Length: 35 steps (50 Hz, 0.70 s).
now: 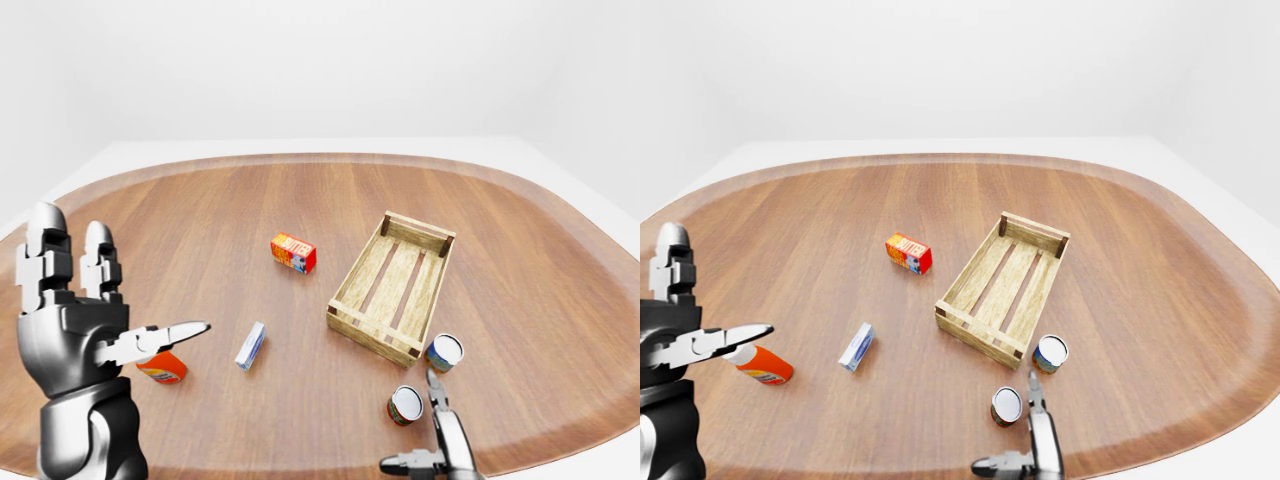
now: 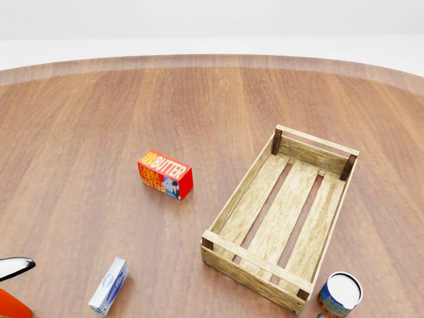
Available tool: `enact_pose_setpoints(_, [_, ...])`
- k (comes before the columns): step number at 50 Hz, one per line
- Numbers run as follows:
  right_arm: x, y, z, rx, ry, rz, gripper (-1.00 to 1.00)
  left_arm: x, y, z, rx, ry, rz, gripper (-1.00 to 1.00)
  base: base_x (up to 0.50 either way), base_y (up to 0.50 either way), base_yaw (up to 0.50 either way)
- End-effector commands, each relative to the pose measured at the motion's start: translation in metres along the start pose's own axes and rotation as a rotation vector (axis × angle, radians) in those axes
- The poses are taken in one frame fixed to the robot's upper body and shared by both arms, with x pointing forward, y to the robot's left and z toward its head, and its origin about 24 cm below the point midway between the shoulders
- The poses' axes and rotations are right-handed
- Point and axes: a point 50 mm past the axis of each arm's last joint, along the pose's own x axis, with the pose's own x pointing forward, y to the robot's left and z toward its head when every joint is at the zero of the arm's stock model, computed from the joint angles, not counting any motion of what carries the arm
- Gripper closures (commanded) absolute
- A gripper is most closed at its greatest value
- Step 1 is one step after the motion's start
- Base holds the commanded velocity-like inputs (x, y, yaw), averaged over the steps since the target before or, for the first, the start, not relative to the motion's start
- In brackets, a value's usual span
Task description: Pick up the tomato sauce, and put it in the wooden tray.
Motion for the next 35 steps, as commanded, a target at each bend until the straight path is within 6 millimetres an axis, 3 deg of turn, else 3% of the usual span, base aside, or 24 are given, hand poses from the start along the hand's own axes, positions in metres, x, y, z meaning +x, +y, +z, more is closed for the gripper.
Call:
enact_pose_setpoints(1, [0.002, 0.002, 0.0, -0.003, 0.002, 0.007, -1.0, 0.0, 0.0, -0.001, 0.001, 0.002, -0.001, -0.98, 0.0, 0.0, 0.0])
enact_pose_setpoints(5, [0.004, 0.004, 0.0, -0.012, 0.004, 0.014, -1.0, 0.001, 0.0, -0.001, 0.001, 0.004, -0.001, -0.98, 0.0, 0.0, 0.0])
enact_pose_setpoints(6, [0.004, 0.004, -0.001, -0.006, 0.006, 0.02, -0.91, 0.001, 0.0, -0.001, 0.001, 0.004, 0.0, -0.99, 0.0, 0.0, 0.0])
enact_pose_setpoints(7, [0.004, 0.004, 0.0, 0.008, 0.006, 0.028, 0.31, 0.001, 0.0, -0.001, 0.001, 0.004, 0.0, -0.98, 0.0, 0.0, 0.0])
enact_pose_setpoints(8, [0.004, 0.005, -0.001, 0.003, 0.006, 0.037, 1.0, 0.001, 0.0, -0.001, 0.001, 0.004, -0.001, -0.98, 0.0, 0.0, 0.0])
enact_pose_setpoints(27, [0.005, 0.003, -0.014, 0.006, 0.066, 0.05, 1.0, -0.001, 0.001, 0.001, -0.003, -0.004, 0.001, -0.98, 0.0, 0.0, 0.0])
enact_pose_setpoints(35, [0.001, 0.003, -0.01, 0.005, 0.045, 0.049, 1.0, -0.002, 0.0, 0.003, -0.001, -0.009, -0.003, -0.99, 0.0, 0.0, 0.0])
